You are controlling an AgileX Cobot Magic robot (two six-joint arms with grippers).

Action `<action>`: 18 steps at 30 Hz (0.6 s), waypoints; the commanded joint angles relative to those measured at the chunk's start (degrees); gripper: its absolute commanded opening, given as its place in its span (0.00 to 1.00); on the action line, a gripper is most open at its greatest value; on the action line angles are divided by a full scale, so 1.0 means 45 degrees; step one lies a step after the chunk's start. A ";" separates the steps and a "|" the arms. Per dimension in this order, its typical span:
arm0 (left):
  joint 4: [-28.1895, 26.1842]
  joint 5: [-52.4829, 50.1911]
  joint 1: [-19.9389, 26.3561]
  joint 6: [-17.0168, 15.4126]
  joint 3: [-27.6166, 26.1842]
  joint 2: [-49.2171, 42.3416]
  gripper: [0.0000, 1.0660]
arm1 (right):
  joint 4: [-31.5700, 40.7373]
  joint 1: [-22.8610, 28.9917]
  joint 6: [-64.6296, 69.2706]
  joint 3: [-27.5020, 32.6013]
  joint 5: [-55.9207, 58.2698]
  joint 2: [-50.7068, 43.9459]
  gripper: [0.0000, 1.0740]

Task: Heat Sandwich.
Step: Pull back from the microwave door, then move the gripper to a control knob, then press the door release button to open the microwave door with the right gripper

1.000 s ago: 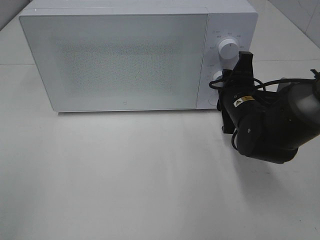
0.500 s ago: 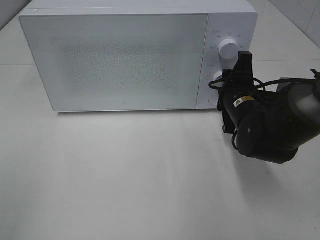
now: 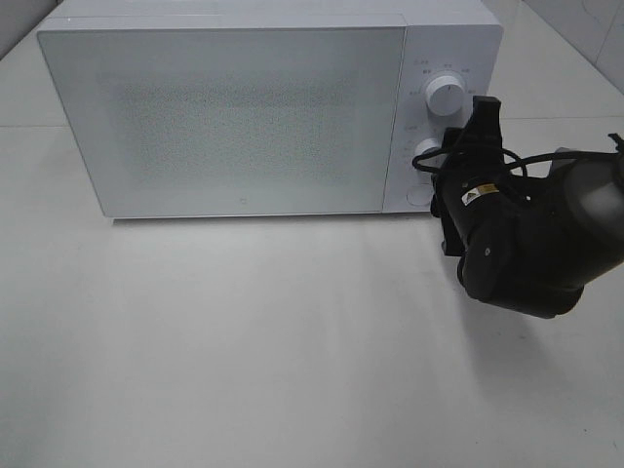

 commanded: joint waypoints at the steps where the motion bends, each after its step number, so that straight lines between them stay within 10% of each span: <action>1: 0.0000 -0.0115 0.0064 0.0000 0.0051 -0.0331 0.92 | 0.0025 -0.0076 -0.0255 -0.0051 -0.1642 -0.0153 0.69; 18: 0.0000 -0.0115 0.0064 0.0000 0.0051 -0.0331 0.92 | -0.0891 -0.0076 -0.0204 0.0216 -0.1235 -0.0153 0.71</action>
